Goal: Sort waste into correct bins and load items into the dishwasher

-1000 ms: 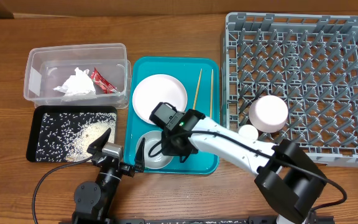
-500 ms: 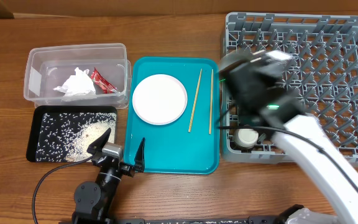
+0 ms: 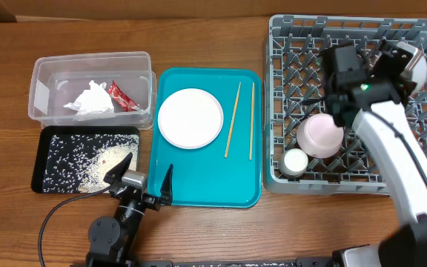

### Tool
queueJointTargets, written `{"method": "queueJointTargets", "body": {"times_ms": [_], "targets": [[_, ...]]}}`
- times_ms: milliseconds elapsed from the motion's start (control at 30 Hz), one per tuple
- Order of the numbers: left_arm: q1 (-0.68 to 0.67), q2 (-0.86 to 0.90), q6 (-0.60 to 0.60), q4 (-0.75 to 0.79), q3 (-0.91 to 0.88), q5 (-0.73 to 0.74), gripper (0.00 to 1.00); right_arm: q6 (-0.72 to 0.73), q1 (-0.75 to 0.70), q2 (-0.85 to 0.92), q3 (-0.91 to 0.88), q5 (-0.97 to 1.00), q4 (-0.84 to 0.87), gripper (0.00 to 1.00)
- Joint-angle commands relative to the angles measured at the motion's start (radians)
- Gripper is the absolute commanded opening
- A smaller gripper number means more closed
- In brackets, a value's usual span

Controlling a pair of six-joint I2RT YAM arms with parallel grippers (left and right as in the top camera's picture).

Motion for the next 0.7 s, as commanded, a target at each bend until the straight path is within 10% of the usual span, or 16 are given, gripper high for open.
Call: {"method": "queueJointTargets", "body": {"times_ms": [0, 667], "targets": [[0.005, -0.005, 0.0, -0.002, -0.003, 0.008, 1.0, -0.023, -0.047, 0.072, 0.007, 0.023, 0.016, 0.04], [0.005, -0.005, 0.0, -0.002, -0.003, 0.008, 1.0, -0.193, 0.021, 0.263, 0.007, -0.144, 0.165, 0.04]]}}
